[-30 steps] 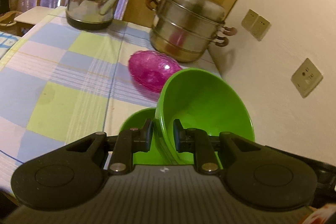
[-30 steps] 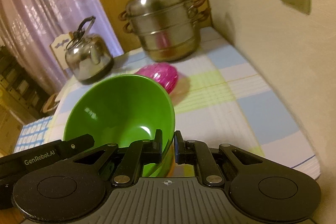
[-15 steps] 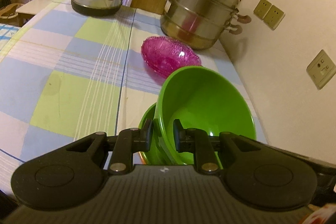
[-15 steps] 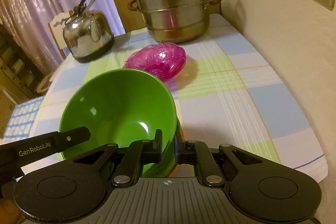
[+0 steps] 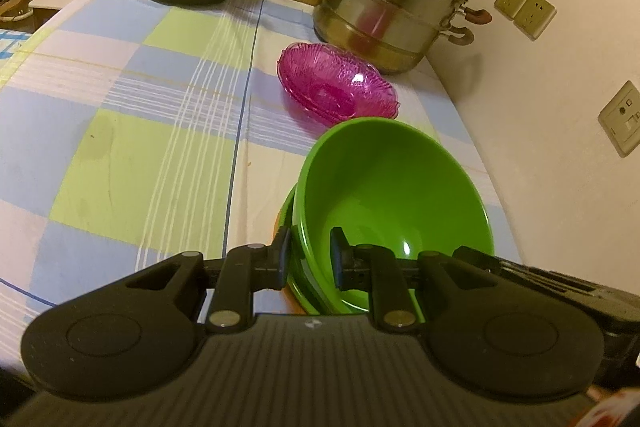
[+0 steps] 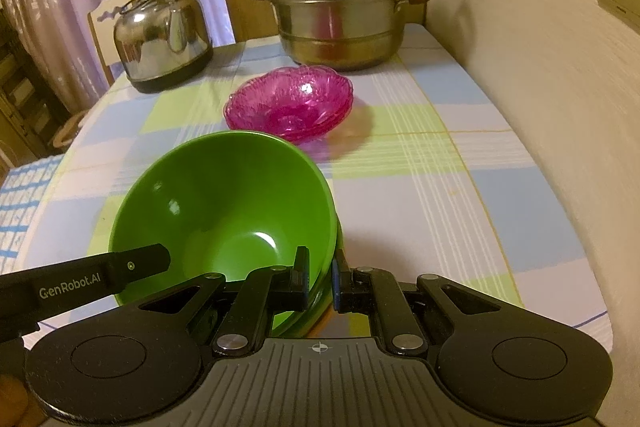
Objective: Organize plates and bowls
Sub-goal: 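Lower the small green bowl into the nested bowls and open both tools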
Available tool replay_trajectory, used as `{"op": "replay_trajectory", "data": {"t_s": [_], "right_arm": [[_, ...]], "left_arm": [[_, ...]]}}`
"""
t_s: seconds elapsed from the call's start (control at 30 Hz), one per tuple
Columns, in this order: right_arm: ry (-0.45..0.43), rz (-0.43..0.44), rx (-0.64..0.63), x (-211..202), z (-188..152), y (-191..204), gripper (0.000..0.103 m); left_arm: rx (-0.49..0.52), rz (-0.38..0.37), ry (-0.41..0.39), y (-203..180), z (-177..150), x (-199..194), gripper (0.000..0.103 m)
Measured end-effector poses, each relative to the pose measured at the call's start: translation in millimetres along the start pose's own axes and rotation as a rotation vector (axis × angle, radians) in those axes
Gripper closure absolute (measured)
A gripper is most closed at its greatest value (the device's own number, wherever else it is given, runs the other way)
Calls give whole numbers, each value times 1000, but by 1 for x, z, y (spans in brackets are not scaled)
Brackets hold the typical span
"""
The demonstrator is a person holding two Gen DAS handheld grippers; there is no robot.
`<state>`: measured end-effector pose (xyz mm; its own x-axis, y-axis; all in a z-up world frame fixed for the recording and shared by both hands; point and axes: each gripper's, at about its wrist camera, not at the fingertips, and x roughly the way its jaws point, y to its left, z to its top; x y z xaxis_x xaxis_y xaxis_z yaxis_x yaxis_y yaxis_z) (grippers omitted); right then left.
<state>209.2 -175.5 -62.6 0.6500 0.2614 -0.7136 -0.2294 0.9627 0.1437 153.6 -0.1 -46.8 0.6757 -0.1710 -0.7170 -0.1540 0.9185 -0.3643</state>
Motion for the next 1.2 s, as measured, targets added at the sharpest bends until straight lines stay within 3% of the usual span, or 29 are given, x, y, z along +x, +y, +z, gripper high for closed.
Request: {"op": "replay_trajectory", "data": {"t_s": [0.67, 0.77, 0.83, 0.9, 1.2], "right_arm": [[-25, -34, -43, 6, -6, 3, 91], [-29, -15, -34, 7, -7, -1, 83], [-21, -1, -13, 7, -8, -4, 62], [-26, 20, 17, 6, -9, -8, 55], [-95, 78, 156, -19, -17, -28, 43]], "left_arm": [[38, 13, -17, -1, -3, 1, 85], [32, 8, -20, -1, -3, 1, 85], [28, 3, -26, 0, -3, 0, 85], [19, -6, -36, 2, -4, -3, 85], [-14, -16, -67, 9, -9, -30, 85]]}}
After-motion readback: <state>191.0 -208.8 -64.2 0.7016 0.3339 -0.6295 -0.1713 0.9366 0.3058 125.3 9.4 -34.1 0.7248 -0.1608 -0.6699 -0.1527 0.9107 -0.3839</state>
